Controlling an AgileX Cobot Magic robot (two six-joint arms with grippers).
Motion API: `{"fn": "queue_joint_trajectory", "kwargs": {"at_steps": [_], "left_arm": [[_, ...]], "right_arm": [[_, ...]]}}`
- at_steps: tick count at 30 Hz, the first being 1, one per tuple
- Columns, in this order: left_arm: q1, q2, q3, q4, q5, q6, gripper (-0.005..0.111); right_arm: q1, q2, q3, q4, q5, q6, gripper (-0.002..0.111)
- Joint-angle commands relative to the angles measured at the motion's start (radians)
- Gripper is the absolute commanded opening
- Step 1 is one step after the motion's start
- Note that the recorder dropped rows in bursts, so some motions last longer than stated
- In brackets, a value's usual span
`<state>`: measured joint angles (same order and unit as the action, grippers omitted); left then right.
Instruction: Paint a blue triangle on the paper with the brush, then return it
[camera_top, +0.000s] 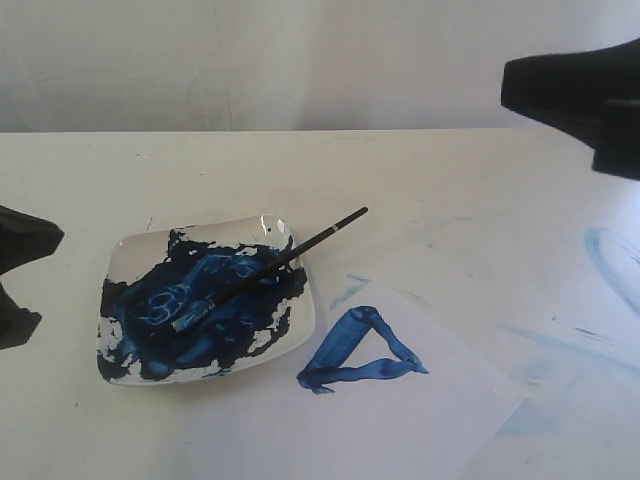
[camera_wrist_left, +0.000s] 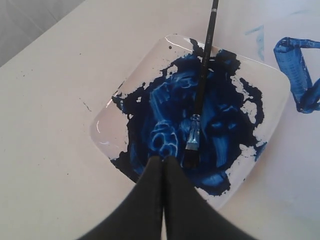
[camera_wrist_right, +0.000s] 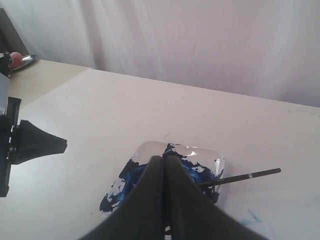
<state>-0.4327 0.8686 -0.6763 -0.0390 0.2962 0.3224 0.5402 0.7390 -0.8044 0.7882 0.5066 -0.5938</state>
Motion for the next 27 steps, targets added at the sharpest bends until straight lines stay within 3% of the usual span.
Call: {"fn": "queue_joint_trajectory", "kwargs": {"at_steps": [1, 18, 27], "left_arm": [[0.002, -0.008, 0.005, -0.016, 0.012, -0.013, 0.0], [0.002, -0.008, 0.005, -0.012, 0.012, -0.013, 0.0], [0.002, -0.008, 0.005, -0.012, 0.012, -0.01, 0.0]], "right_arm": [[0.0, -0.008, 0.005, -0.006, -0.009, -0.008, 0.0], [-0.019, -0.096, 0.005, -0.003, -0.008, -0.008, 0.0], [-0.126, -0.304, 0.005, -0.001, -0.01, -0.008, 0.0]]}}
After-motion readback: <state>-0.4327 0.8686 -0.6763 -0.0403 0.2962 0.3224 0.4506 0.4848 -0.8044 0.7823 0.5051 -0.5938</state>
